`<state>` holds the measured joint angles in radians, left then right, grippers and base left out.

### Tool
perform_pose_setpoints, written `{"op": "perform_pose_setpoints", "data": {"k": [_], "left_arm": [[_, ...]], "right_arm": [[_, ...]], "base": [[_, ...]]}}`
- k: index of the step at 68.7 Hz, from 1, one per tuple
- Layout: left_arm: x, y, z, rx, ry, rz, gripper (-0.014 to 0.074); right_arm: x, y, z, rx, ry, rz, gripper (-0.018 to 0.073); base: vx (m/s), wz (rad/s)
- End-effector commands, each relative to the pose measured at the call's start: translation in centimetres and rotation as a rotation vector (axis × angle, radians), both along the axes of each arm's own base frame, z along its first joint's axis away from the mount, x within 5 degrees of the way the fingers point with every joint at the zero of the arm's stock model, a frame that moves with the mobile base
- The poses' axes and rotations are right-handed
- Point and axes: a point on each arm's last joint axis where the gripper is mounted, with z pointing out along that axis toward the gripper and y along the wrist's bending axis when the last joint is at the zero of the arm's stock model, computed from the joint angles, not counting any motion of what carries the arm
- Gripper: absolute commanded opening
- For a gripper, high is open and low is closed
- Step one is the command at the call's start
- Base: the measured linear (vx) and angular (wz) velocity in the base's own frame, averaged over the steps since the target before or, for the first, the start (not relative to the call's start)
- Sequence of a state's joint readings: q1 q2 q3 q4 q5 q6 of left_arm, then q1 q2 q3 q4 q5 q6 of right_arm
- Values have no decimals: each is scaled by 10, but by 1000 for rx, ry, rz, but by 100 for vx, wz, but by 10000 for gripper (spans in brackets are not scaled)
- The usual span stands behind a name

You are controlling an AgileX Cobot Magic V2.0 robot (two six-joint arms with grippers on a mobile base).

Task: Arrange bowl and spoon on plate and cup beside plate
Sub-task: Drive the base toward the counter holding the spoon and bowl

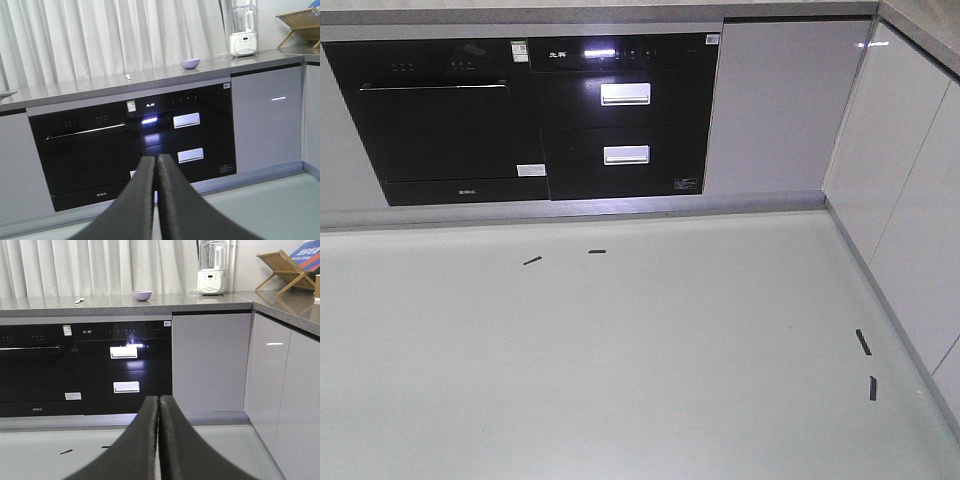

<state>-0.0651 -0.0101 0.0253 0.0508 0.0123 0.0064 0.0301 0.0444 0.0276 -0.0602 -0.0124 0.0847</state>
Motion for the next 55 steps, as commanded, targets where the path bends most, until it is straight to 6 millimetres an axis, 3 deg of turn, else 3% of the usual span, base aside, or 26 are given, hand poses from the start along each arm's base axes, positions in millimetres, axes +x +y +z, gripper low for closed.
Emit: {"op": "perform_pose_setpoints", "data": {"k": [1, 55], "left_arm": [[-2, 0, 10, -24, -97, -4, -6], [-2, 0, 10, -24, -97, -4, -6]], "right_arm": [[1, 0, 4, -5, -48, -4, -9], [1, 0, 4, -5, -48, -4, -9]], "base": [[0, 0], [0, 0]]}}
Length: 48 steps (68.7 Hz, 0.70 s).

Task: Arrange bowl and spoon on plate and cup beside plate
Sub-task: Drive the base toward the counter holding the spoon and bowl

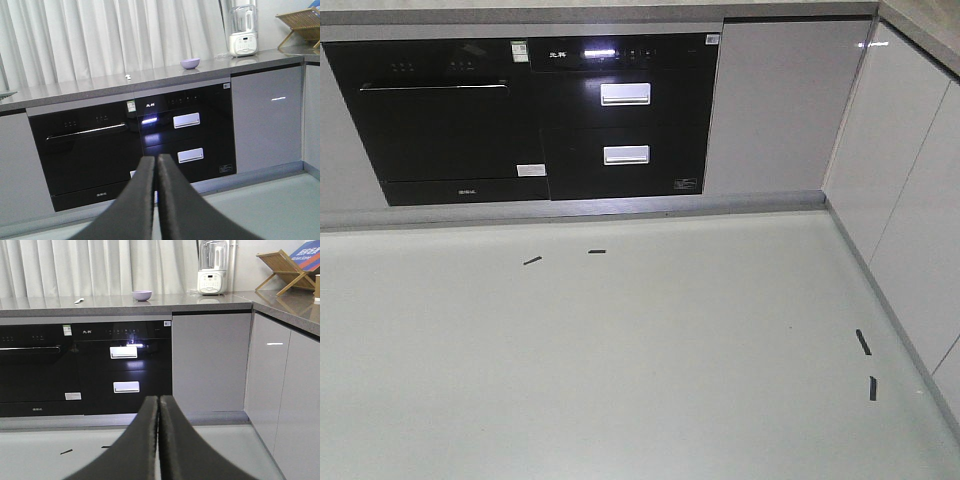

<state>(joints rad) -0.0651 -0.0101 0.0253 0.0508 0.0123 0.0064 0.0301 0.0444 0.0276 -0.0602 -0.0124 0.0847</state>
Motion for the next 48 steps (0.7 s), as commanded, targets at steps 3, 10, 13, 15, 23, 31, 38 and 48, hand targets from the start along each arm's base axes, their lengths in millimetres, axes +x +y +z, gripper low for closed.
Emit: {"op": "perform_pose_setpoints", "data": {"k": [3, 10, 13, 15, 23, 31, 38, 48], "left_arm": [[-2, 0, 10, -24, -97, -4, -6], [-2, 0, 10, -24, -97, -4, -6], [-2, 0, 10, -24, -97, -4, -6], [-2, 0, 10, -24, -97, -4, -6], [-2, 0, 10, -24, -97, -4, -6], [-2, 0, 10, -24, -97, -4, -6], [-2, 0, 10, -24, -97, -4, -6], [-2, 0, 10, -24, -97, -4, -6]], "right_arm": [[1, 0, 4, -5, -48, -4, -9], [1, 0, 4, -5, -48, -4, -9], [1, 0, 4, -5, -48, -4, -9], [1, 0, 4, -5, -48, -4, -9], [1, 0, 4, -5, -48, -4, -9], [1, 0, 4, -5, -48, -4, -9], [1, 0, 4, -5, -48, -4, -9], [1, 0, 4, -5, -48, -4, -9]], "base": [[0, 0], [0, 0], [0, 0], [0, 0], [0, 1], [1, 3], [2, 2], [4, 1]]}}
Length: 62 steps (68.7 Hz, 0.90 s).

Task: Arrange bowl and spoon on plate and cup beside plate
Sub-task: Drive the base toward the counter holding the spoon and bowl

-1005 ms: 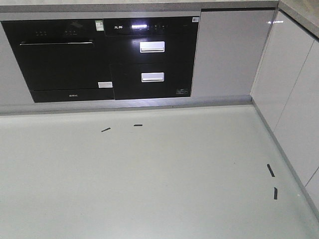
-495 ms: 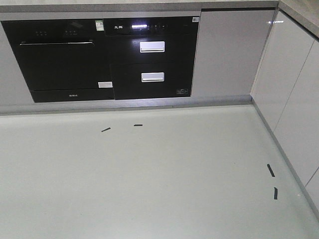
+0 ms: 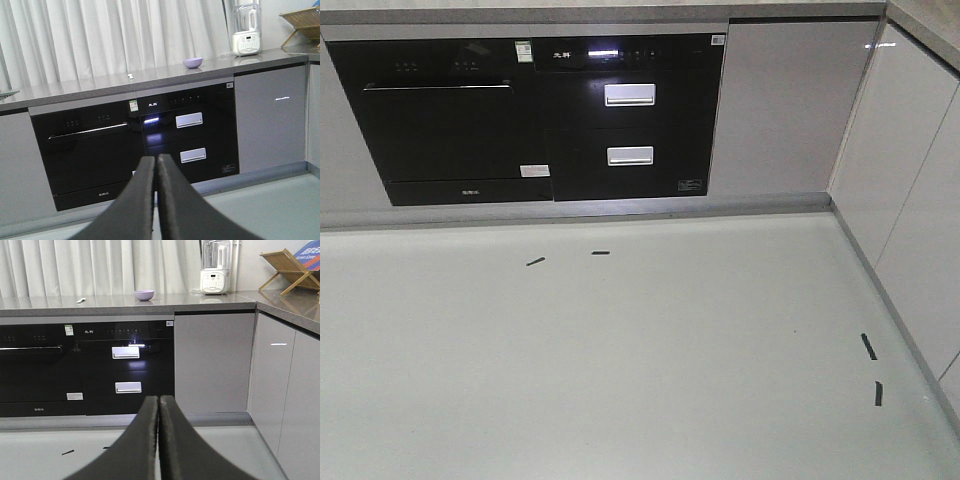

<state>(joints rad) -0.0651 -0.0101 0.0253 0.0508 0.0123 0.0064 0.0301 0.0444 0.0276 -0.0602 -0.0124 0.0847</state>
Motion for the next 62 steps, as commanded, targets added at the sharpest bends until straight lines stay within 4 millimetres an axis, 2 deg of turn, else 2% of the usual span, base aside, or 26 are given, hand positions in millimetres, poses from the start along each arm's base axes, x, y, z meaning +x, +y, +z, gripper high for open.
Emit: {"op": "perform_pose_setpoints", "data": {"k": [1, 62], "left_arm": [[-2, 0, 10, -24, -97, -4, -6], [-2, 0, 10, -24, -97, -4, -6]], "right_arm": [[1, 0, 4, -5, -48, -4, -9], [1, 0, 4, -5, -48, -4, -9]], "base": [[5, 1], [11, -3]]}}
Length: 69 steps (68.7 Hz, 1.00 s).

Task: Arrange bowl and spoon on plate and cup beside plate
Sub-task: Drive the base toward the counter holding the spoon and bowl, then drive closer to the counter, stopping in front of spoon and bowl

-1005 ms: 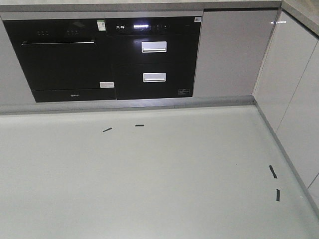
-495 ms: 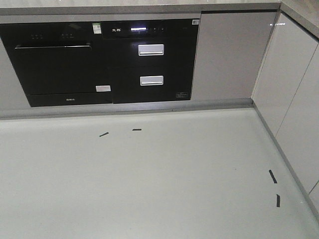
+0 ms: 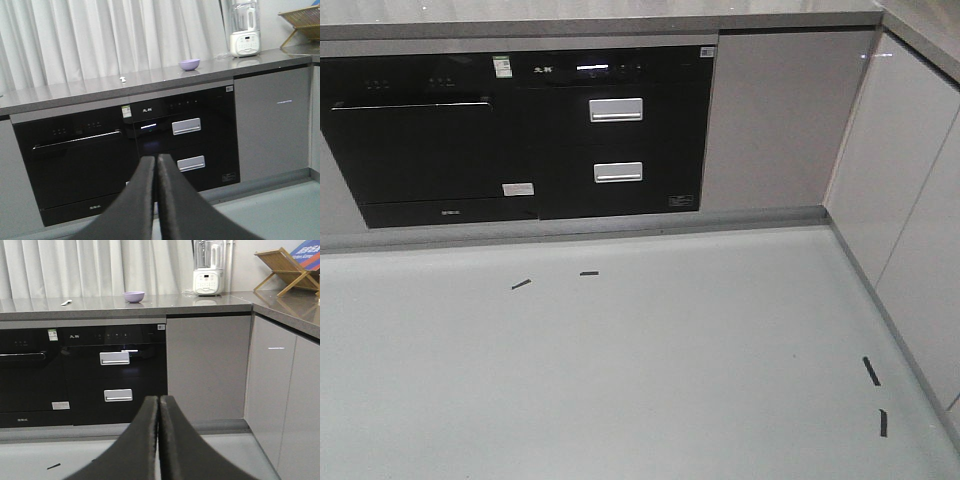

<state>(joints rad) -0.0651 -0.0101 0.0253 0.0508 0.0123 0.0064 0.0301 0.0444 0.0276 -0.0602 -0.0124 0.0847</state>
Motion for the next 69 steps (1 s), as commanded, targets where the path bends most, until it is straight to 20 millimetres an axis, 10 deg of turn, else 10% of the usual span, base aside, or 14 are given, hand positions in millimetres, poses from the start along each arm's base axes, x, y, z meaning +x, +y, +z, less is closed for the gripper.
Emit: {"op": "perform_pose_setpoints", "data": {"k": [1, 69], "left_arm": [[-2, 0, 10, -24, -97, -4, -6], [-2, 0, 10, -24, -97, -4, -6]], "right_arm": [[1, 0, 4, -5, -48, -4, -9], [1, 0, 4, -5, -48, -4, -7]], "base": [[11, 13], [14, 11]]}}
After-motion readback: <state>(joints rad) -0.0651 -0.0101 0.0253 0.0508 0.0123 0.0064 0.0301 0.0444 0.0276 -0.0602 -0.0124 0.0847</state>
